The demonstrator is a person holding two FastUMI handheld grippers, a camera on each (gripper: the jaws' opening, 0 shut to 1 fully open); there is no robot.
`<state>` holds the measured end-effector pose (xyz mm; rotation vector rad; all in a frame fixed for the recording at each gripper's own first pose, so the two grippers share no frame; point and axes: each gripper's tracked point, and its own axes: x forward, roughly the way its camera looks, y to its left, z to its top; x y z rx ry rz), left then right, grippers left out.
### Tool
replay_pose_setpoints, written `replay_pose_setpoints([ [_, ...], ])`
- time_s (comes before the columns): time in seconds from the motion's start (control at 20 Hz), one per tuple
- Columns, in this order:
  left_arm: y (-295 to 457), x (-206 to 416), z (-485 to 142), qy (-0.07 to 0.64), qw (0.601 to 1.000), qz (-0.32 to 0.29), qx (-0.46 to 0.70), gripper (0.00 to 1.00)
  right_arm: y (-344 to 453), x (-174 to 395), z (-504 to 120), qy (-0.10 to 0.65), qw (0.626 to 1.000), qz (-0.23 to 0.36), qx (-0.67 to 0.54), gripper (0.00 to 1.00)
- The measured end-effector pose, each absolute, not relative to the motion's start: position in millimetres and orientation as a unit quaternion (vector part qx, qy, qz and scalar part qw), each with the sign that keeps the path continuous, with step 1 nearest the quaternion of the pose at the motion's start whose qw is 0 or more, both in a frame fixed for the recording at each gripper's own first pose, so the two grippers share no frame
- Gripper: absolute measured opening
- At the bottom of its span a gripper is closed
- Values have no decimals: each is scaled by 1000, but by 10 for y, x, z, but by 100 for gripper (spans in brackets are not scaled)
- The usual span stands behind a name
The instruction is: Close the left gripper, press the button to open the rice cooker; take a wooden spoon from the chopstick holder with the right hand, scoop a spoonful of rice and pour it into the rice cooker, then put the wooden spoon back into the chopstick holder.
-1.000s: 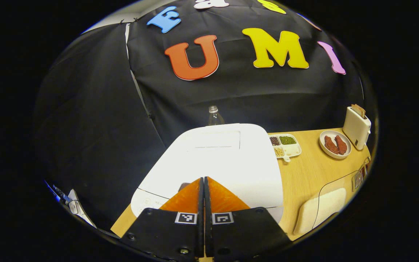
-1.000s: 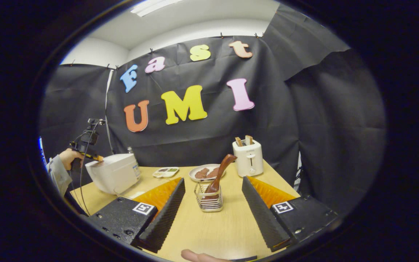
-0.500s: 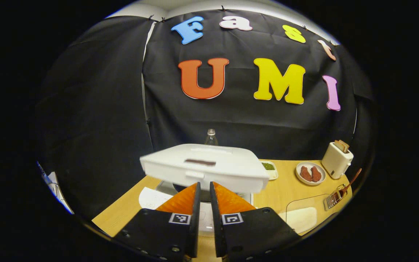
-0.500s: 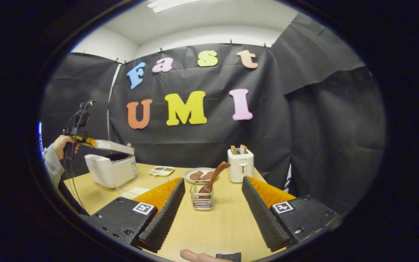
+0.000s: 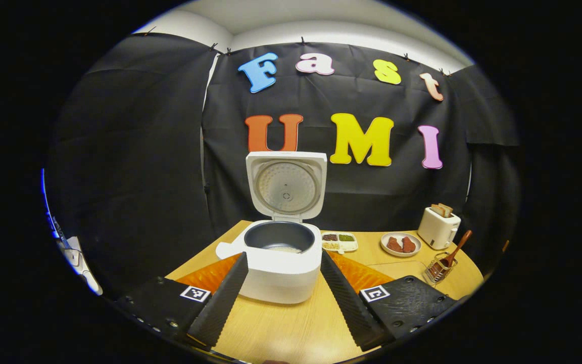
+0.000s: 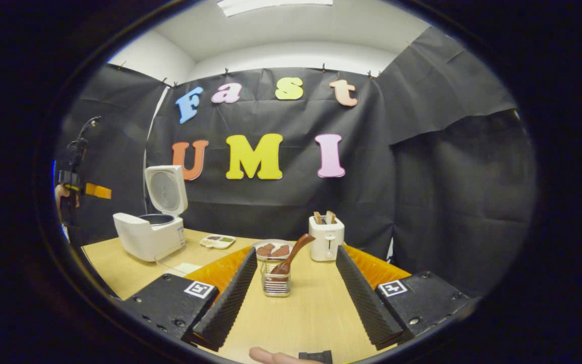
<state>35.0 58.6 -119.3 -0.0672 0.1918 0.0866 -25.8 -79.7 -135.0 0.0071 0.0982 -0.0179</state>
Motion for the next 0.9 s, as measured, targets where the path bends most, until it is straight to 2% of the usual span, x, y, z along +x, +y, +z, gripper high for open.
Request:
replay_pose_setpoints([
  [0.05, 543, 233, -1228, 86, 995, 37, -30, 93, -810, -209, -1339, 47, 999, -13, 3, 96],
  [0.1, 475, 114, -1286, 85, 996, 31, -27, 93, -799, -163, -1361, 47, 999, -12, 2, 100],
  [0.15, 387, -7, -1345, 85, 996, 22, -24, 94, -787, -103, -1382, 50, 999, -11, 0, 100],
  [0.2, 309, -112, -1367, 83, 996, 13, -18, 94, -792, -38, -1418, 55, 998, -11, 0, 96],
  [0.25, 259, -221, -1331, 75, 997, 9, -8, 94, -808, 26, -1469, 64, 998, -15, 1, 100],
  [0.3, 228, -308, -1270, 63, 998, 10, 1, 94, -839, 101, -1525, 76, 997, -20, -1, 96],
  [0.35, 186, -395, -1173, 43, 999, 13, 7, 95, -872, 187, -1574, 87, 996, -25, -10, 100],
  [0.5, -109, -636, -1010, -5, 1000, -15, -5, 94, -1027, 495, -1604, 99, 994, -47, -21, 100],
  [0.55, -168, -734, -1006, -13, 1000, -21, -7, 94, -1043, 592, -1662, 107, 993, -49, -16, 96],
  [0.6, -204, -836, -993, -19, 999, -24, -10, 95, -1050, 688, -1745, 119, 992, -51, -9, 100],
  [0.7, -303, -980, -989, -24, 999, -40, -15, 95, -1023, 886, -1849, 126, 991, -47, 6, 96],
  [0.9, -440, -1140, -1041, -26, 997, -65, -20, 95, -919, 1382, -2116, 139, 989, -34, 34, 100],
])
